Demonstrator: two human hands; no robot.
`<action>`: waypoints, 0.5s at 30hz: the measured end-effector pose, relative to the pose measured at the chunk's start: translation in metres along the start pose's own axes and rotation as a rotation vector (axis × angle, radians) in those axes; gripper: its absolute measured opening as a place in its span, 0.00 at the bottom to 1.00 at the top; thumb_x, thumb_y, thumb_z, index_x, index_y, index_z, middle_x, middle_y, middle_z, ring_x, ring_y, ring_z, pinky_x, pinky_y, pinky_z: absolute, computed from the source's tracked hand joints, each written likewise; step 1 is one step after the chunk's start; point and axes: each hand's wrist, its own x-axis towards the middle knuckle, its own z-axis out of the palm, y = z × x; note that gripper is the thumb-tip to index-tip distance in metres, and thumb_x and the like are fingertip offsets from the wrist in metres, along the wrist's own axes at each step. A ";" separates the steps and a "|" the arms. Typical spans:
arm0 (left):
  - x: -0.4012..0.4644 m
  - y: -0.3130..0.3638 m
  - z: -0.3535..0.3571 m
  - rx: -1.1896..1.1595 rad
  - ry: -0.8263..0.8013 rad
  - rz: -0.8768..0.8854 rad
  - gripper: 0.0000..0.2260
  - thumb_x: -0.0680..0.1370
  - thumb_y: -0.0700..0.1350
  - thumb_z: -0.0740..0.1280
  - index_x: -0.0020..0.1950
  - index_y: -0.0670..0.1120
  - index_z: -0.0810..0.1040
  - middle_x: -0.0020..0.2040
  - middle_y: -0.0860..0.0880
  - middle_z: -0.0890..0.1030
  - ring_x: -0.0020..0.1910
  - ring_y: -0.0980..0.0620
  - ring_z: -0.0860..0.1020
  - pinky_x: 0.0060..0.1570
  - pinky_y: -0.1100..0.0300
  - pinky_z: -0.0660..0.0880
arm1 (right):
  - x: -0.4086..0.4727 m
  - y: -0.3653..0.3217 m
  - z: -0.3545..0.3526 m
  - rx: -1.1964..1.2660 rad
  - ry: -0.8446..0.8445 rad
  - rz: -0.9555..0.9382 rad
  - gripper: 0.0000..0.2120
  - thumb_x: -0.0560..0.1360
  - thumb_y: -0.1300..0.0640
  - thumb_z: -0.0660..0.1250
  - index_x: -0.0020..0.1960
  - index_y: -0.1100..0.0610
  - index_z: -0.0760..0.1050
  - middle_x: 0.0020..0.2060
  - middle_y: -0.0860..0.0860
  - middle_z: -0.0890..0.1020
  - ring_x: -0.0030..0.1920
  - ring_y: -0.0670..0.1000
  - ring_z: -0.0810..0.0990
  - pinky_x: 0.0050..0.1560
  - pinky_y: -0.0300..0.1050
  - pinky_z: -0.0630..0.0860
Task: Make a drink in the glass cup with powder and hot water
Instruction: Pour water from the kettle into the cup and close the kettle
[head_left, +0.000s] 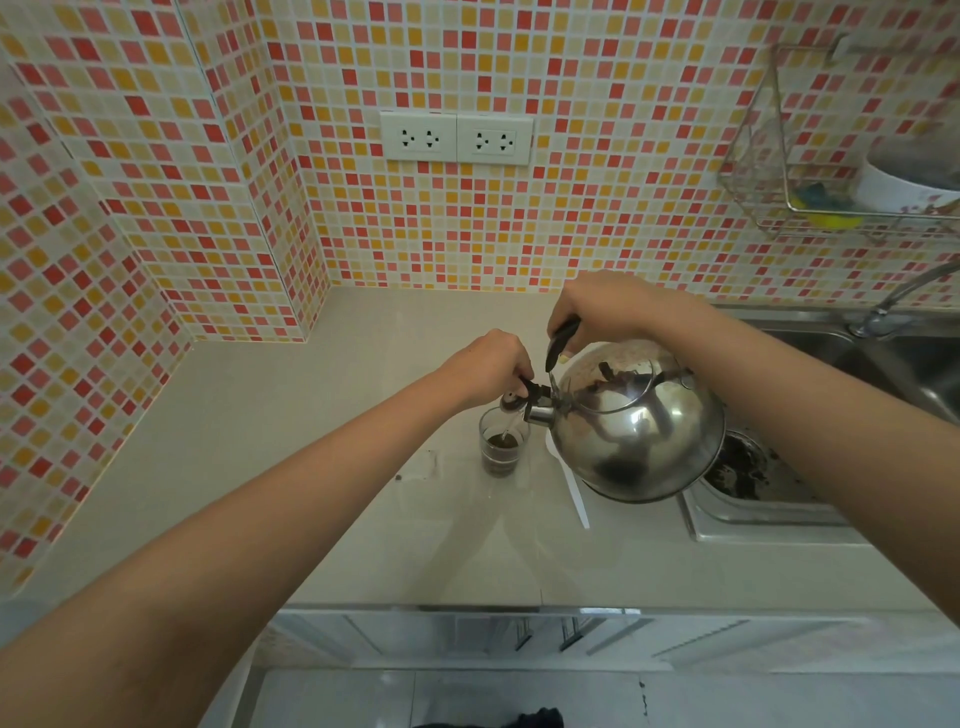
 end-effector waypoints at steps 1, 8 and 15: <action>0.000 0.000 0.000 0.000 0.001 0.000 0.13 0.74 0.37 0.69 0.58 0.40 0.81 0.55 0.42 0.83 0.51 0.45 0.81 0.48 0.59 0.74 | 0.000 0.000 0.000 0.001 -0.001 0.002 0.09 0.69 0.52 0.73 0.49 0.51 0.83 0.40 0.48 0.85 0.40 0.50 0.80 0.33 0.40 0.69; -0.001 0.002 -0.001 0.005 -0.014 0.001 0.12 0.75 0.37 0.69 0.58 0.40 0.82 0.55 0.42 0.83 0.51 0.45 0.80 0.46 0.60 0.73 | -0.001 -0.001 -0.002 0.013 -0.003 0.002 0.08 0.69 0.53 0.73 0.48 0.51 0.83 0.38 0.47 0.84 0.38 0.49 0.78 0.30 0.38 0.65; -0.001 0.003 -0.002 0.008 -0.012 -0.003 0.12 0.75 0.37 0.69 0.59 0.40 0.81 0.55 0.42 0.82 0.51 0.45 0.80 0.47 0.59 0.73 | -0.003 -0.003 -0.006 0.024 -0.025 0.004 0.08 0.70 0.53 0.73 0.48 0.52 0.83 0.39 0.49 0.85 0.40 0.51 0.80 0.40 0.48 0.76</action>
